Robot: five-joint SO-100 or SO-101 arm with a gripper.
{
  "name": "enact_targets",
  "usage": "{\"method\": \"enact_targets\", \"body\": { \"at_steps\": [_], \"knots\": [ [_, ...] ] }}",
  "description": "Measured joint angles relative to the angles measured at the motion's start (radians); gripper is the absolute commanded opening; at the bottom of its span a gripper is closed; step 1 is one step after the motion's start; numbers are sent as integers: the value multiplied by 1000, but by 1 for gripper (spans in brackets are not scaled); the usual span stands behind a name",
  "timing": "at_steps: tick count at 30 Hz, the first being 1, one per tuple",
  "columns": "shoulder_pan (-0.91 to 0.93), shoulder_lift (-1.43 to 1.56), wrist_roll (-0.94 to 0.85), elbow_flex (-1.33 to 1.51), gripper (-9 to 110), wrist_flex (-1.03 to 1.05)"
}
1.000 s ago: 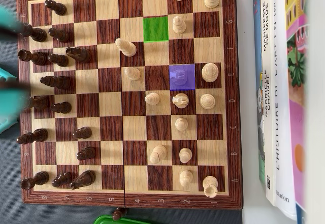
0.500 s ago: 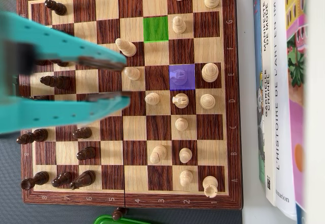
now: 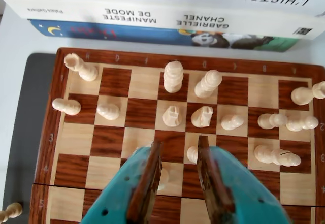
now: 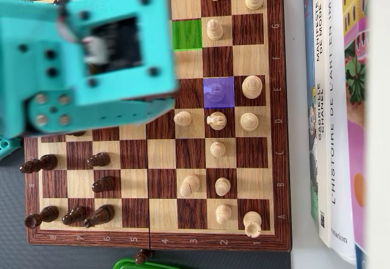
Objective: Play chess
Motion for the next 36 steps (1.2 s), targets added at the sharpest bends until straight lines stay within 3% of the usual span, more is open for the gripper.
{"method": "enact_targets", "body": {
  "at_steps": [9,36],
  "knots": [
    [-21,-230,112,-206,12,152],
    [-21,-563,183,-423,13,230]
  ]
}}
